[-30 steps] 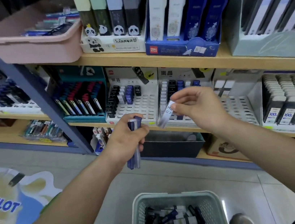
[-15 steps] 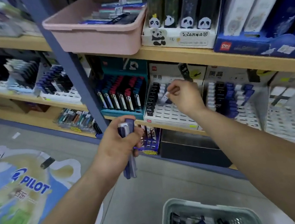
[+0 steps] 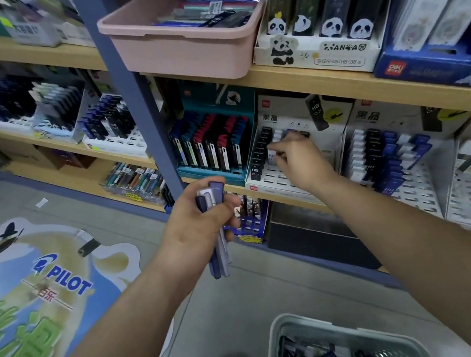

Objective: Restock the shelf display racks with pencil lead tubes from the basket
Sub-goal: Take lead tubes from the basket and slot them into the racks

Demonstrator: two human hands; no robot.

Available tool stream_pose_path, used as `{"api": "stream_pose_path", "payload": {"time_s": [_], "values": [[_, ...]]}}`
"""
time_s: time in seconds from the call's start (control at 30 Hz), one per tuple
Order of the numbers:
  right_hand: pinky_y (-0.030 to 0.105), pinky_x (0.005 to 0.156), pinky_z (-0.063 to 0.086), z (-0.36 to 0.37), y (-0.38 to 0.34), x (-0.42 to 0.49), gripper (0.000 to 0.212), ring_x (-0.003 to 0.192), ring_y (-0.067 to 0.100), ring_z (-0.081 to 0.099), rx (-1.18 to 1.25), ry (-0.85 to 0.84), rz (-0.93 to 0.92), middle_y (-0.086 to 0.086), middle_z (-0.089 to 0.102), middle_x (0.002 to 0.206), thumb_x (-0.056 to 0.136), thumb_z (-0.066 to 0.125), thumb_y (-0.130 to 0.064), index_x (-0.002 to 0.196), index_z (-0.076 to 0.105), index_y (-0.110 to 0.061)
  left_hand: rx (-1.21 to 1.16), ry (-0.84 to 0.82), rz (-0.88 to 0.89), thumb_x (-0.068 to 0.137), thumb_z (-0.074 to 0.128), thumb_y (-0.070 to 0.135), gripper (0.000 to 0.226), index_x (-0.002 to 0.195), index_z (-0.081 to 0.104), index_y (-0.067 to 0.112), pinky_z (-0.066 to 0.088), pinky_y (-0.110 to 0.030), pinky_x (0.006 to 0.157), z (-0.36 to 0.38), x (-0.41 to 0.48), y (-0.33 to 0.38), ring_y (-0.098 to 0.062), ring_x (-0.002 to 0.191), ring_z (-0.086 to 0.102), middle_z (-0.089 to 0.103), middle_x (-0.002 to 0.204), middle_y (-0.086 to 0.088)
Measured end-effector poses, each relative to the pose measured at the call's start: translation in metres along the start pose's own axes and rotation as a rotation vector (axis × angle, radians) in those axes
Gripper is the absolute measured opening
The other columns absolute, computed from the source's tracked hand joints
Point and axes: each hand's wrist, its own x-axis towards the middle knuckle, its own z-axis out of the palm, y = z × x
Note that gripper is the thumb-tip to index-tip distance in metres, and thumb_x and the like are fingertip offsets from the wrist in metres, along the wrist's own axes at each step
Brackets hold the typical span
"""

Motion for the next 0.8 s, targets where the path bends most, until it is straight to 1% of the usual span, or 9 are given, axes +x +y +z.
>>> {"api": "stream_pose_path", "payload": {"time_s": [0.1, 0.17, 0.23, 0.3, 0.4, 0.47, 0.6, 0.7, 0.8], "values": [[0.031, 0.09, 0.05, -0.019, -0.014, -0.014, 0.033, 0.096, 0.022, 0.062, 0.078, 0.044, 0.017, 0.005, 0.059, 0.111, 0.095, 0.062, -0.018, 0.128, 0.066, -0.019, -0.034, -0.011, -0.009, 0.097, 0.054, -0.005, 0.03, 0.122, 0.057, 0.012, 0.051, -0.028, 0.056, 0.003, 0.0, 0.003, -0.018, 0.065, 0.061, 0.073, 0.093, -0.008], [0.028, 0.079, 0.051, -0.042, -0.034, -0.033, 0.021, 0.083, 0.01, 0.062, 0.274, 0.035, 0.021, -0.006, 0.063, 0.096, 0.095, 0.064, -0.021, 0.113, 0.072, -0.024, -0.04, -0.029, -0.012, 0.098, 0.05, -0.007, 0.032, 0.123, 0.056, 0.011, 0.051, -0.027, 0.056, 0.009, 0.0, 0.005, -0.017, 0.065, 0.063, 0.075, 0.097, -0.009], [0.029, 0.072, 0.056, -0.066, -0.054, -0.057, 0.011, 0.076, 0.009, 0.066, 0.56, -0.107, 0.069, -0.007, 0.069, 0.088, 0.096, 0.063, -0.021, 0.1, 0.072, -0.026, -0.043, -0.073, -0.013, 0.098, 0.048, -0.008, 0.032, 0.123, 0.056, 0.011, 0.053, -0.027, 0.057, 0.018, -0.002, 0.007, -0.017, 0.066, 0.066, 0.076, 0.098, -0.009], [0.03, 0.067, 0.059, -0.087, -0.068, -0.079, 0.009, 0.073, 0.013, 0.068, 0.729, -0.205, 0.107, 0.0, 0.071, 0.087, 0.096, 0.064, -0.021, 0.099, 0.072, -0.023, -0.04, -0.138, -0.02, 0.097, 0.048, -0.009, 0.034, 0.123, 0.056, 0.011, 0.055, -0.027, 0.059, 0.03, -0.006, 0.009, -0.018, 0.069, 0.068, 0.077, 0.098, -0.009], [0.027, 0.066, 0.058, -0.11, -0.07, -0.101, 0.013, 0.073, 0.015, 0.071, 0.791, -0.2, 0.163, 0.007, 0.071, 0.091, 0.09, 0.071, -0.019, 0.103, 0.07, -0.015, -0.04, -0.238, -0.04, 0.095, 0.049, -0.01, 0.039, 0.126, 0.056, 0.013, 0.058, -0.029, 0.062, 0.052, -0.012, 0.01, -0.019, 0.074, 0.071, 0.077, 0.092, -0.007], [0.023, 0.064, 0.057, -0.12, -0.062, -0.112, 0.019, 0.069, 0.012, 0.069, 0.816, -0.179, 0.182, 0.009, 0.07, 0.086, 0.086, 0.076, -0.013, 0.103, 0.069, -0.013, -0.051, -0.279, -0.066, 0.096, 0.051, -0.008, 0.038, 0.126, 0.056, 0.016, 0.058, -0.029, 0.062, 0.066, -0.015, 0.011, -0.02, 0.076, 0.073, 0.077, 0.089, -0.006], [0.024, 0.069, 0.056, -0.137, -0.04, -0.133, 0.018, 0.077, 0.015, 0.066, 0.83, -0.142, 0.18, 0.021, 0.068, 0.096, 0.09, 0.069, -0.005, 0.1, 0.073, -0.019, -0.014, -0.356, -0.09, 0.098, 0.052, -0.003, 0.029, 0.12, 0.056, 0.017, 0.057, -0.031, 0.059, 0.091, -0.022, 0.011, -0.023, 0.079, 0.074, 0.078, 0.093, -0.006], [0.027, 0.071, 0.056, -0.147, -0.022, -0.146, 0.022, 0.078, 0.018, 0.064, 0.817, -0.056, 0.23, 0.017, 0.069, 0.097, 0.095, 0.064, -0.007, 0.099, 0.075, -0.024, 0.074, -0.329, -0.09, 0.1, 0.052, 0.0, 0.02, 0.115, 0.053, 0.014, 0.05, -0.029, 0.053, 0.103, -0.019, 0.009, -0.019, 0.068, 0.07, 0.078, 0.096, -0.01], [0.026, 0.07, 0.057, -0.156, -0.009, -0.155, 0.017, 0.072, 0.017, 0.067, 0.949, 0.033, 0.32, 0.015, 0.068, 0.087, 0.094, 0.063, -0.001, 0.099, 0.073, -0.013, 0.035, -0.303, -0.089, 0.1, 0.053, 0.002, 0.015, 0.11, 0.051, 0.013, 0.043, -0.028, 0.048, 0.112, -0.014, 0.008, -0.017, 0.055, 0.059, 0.077, 0.095, -0.014]]}}
